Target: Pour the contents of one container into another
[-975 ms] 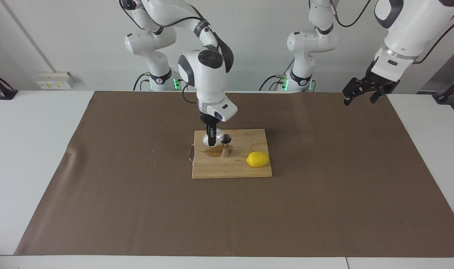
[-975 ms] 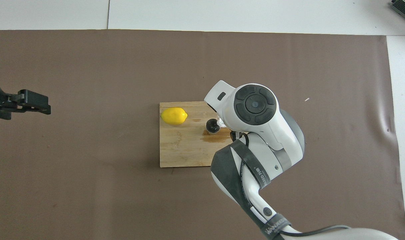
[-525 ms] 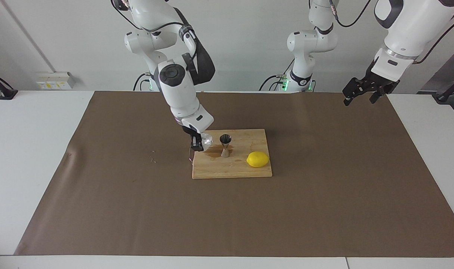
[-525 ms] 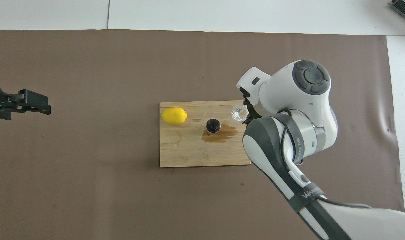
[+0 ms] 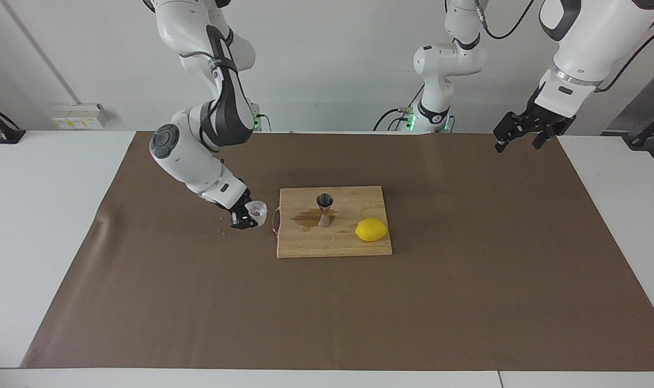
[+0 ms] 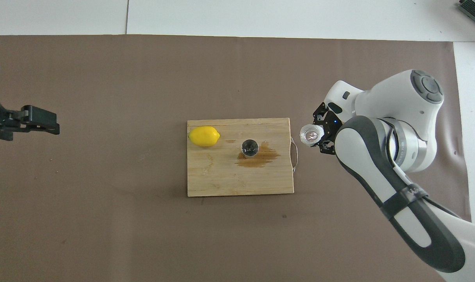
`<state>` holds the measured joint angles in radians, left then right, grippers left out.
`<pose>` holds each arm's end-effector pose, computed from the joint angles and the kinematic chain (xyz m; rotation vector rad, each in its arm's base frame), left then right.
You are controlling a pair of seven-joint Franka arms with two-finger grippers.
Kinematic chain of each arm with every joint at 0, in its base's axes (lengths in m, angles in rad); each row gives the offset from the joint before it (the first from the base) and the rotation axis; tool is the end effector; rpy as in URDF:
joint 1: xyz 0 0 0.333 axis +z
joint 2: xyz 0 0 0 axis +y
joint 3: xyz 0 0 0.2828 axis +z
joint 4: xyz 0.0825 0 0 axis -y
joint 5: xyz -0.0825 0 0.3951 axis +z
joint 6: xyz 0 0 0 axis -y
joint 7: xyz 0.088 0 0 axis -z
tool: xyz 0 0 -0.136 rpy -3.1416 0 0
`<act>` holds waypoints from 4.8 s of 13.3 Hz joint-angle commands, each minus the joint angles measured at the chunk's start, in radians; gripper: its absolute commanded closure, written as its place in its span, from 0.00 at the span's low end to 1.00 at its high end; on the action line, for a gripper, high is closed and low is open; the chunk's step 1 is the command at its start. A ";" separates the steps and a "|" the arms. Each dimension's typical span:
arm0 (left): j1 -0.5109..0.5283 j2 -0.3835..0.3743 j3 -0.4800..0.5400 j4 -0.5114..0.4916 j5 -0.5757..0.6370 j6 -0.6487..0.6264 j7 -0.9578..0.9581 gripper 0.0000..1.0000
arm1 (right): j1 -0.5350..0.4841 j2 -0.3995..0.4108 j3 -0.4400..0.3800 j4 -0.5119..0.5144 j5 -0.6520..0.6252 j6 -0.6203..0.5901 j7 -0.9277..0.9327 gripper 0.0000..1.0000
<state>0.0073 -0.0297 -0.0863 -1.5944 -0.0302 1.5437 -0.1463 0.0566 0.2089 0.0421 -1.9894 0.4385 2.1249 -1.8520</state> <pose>0.5517 -0.0484 0.5652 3.1145 0.1042 -0.0375 0.5835 0.0872 0.2909 -1.8633 -2.1270 -0.3426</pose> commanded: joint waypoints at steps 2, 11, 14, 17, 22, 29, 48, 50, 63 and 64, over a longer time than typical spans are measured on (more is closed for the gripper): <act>-0.010 -0.027 0.011 -0.024 0.013 -0.007 0.004 0.00 | -0.114 -0.042 0.013 -0.117 0.130 0.040 -0.218 1.00; -0.010 -0.027 0.011 -0.024 0.013 -0.007 0.004 0.00 | -0.254 0.046 0.013 -0.123 0.218 0.017 -0.464 0.21; -0.010 -0.027 0.011 -0.024 0.013 -0.007 0.004 0.00 | -0.253 0.038 0.015 -0.123 0.236 0.010 -0.458 0.00; -0.010 -0.027 0.011 -0.024 0.013 -0.007 0.004 0.00 | -0.241 -0.017 0.013 -0.118 0.241 -0.003 -0.389 0.00; -0.010 -0.027 0.011 -0.024 0.013 -0.007 0.004 0.00 | -0.208 -0.125 0.013 -0.030 0.195 -0.023 -0.155 0.00; -0.010 -0.027 0.011 -0.024 0.013 -0.007 0.004 0.00 | -0.169 -0.189 0.019 0.109 0.017 -0.032 0.400 0.00; -0.010 -0.027 0.011 -0.024 0.013 -0.007 0.004 0.00 | 0.023 -0.183 0.024 0.515 -0.531 -0.544 2.125 0.00; -0.010 -0.027 0.011 -0.024 0.013 -0.007 0.004 0.00 | 0.019 -0.195 0.022 0.488 -0.517 -0.575 2.125 0.00; -0.010 -0.027 0.011 -0.024 0.013 -0.007 0.004 0.00 | -0.015 -0.215 0.012 0.436 -0.452 -0.574 2.019 0.00; -0.010 -0.027 0.011 -0.024 0.013 -0.007 0.004 0.00 | -0.011 -0.218 0.012 0.431 -0.454 -0.574 2.019 0.00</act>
<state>0.0073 -0.0297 -0.0862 -1.5944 -0.0302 1.5435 -0.1463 0.0472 0.0083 0.0519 -1.5361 -0.0364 1.5580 0.1766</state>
